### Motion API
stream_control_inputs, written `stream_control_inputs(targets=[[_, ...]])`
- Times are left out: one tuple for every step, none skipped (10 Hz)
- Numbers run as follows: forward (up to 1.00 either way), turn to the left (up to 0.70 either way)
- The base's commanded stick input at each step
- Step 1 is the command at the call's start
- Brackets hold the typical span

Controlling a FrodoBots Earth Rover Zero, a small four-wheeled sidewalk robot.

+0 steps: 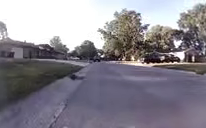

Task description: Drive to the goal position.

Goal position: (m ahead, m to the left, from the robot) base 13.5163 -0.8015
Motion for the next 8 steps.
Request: stream_control_inputs(targets=[[1.0,0.0],[1.0,0.0],[1.0,0.0],[1.0,0.0],[1.0,0.0],[1.0,0.0],[1.0,0.0],[1.0,0.0]])
